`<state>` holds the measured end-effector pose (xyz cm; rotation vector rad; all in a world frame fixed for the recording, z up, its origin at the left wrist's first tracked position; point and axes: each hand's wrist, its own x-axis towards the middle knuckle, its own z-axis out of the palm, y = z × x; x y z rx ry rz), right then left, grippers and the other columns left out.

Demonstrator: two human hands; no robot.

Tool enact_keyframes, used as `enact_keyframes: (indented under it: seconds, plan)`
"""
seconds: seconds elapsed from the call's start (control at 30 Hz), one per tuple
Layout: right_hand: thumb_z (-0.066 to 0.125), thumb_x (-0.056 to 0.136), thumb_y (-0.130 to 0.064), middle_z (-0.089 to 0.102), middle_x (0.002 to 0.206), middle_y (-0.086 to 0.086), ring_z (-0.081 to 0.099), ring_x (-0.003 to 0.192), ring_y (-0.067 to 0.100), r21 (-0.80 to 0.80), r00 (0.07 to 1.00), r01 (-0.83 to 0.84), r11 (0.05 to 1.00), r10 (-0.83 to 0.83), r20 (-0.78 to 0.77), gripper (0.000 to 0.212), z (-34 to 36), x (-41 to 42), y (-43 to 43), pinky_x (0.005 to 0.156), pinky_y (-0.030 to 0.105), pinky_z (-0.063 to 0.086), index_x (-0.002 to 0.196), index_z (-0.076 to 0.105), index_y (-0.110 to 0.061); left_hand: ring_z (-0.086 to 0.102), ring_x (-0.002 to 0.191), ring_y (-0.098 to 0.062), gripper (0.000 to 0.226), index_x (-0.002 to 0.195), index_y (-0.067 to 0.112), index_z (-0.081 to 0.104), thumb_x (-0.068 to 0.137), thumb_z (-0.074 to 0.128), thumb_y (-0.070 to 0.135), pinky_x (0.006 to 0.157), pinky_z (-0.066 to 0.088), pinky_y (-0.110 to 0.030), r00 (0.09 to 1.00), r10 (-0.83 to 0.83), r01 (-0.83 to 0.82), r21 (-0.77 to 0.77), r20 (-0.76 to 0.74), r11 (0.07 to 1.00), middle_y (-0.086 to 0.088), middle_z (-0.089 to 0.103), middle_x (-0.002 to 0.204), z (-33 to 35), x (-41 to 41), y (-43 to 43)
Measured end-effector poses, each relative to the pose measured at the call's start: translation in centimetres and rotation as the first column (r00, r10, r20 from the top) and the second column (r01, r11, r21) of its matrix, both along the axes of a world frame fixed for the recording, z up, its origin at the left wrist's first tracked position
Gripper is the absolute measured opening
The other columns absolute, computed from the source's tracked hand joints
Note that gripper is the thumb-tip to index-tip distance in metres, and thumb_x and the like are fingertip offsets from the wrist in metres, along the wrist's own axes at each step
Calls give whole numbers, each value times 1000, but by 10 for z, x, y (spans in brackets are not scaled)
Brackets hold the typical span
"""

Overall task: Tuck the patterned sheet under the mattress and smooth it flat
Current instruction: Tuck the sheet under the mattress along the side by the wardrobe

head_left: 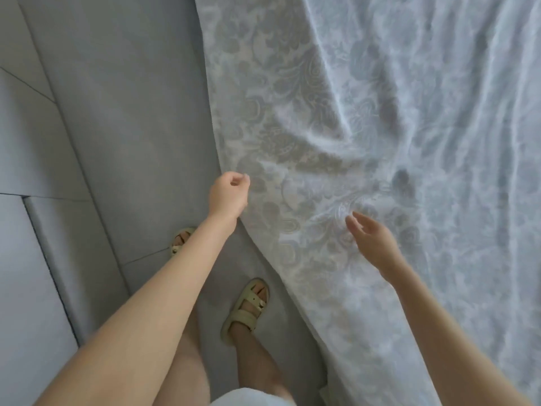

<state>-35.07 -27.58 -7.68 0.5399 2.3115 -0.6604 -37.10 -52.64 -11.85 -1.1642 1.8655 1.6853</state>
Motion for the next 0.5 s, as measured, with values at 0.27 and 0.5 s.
enact_keyframes:
  seconds: [0.27, 0.5]
  plan:
    - [45, 95, -46, 32, 153, 1, 28, 141, 21, 328, 888, -319, 889, 402, -225, 55, -24, -20, -31, 108, 39, 34, 144, 35, -24, 46, 90, -18, 40, 128, 8, 49, 95, 53, 30, 78, 49, -32, 923, 229, -282, 140, 308, 949, -11, 52, 128, -92, -5, 7]
    - [44, 93, -54, 15, 157, 11, 12, 145, 30, 491, 777, -398, 775, 569, -269, 72, -39, -120, -105, 118, 44, 16, 150, 16, -21, 50, 111, -20, 46, 131, 12, 48, 93, 55, 37, 89, 50, -32, 958, 217, -254, 205, 188, 945, -3, 51, 130, -82, -68, -26]
